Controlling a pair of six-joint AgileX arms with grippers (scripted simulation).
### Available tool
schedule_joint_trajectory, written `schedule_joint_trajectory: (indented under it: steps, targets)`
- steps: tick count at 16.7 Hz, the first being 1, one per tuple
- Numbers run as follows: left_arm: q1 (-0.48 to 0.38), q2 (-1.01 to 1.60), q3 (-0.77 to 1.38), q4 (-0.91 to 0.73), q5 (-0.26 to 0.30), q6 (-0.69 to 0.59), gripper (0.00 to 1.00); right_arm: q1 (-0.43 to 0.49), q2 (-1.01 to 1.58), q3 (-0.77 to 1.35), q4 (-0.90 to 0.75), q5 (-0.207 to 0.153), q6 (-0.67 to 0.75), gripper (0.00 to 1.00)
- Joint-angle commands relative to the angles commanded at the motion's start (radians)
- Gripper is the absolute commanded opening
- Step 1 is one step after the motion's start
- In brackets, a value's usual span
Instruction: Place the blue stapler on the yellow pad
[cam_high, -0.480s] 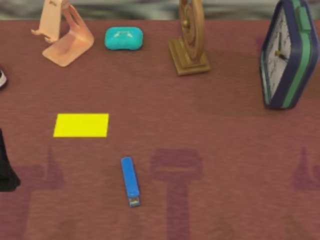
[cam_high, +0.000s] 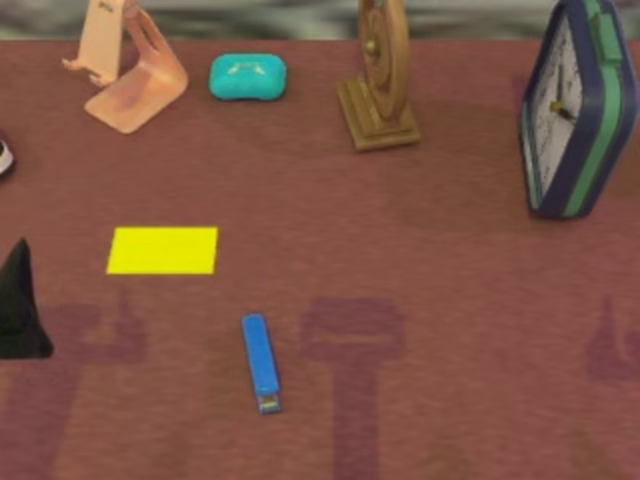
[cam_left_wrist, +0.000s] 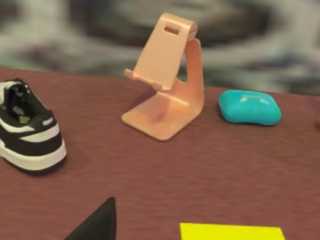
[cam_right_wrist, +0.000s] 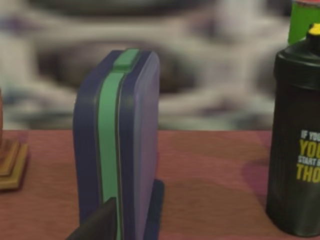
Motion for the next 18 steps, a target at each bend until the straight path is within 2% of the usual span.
schedule_joint_trajectory:
  steps: [12, 18]
  targets:
    - [-0.381, 1.171, 0.835, -0.689, 0.0, -0.508, 1.0, 0.0, 0.0, 0.0, 0.0, 0.0, 0.0, 1.0]
    - [-0.522, 1.562, 1.151, -0.93, 0.003, -0.697, 1.0, 0.0, 0.0, 0.0, 0.0, 0.0, 0.0, 1.0]
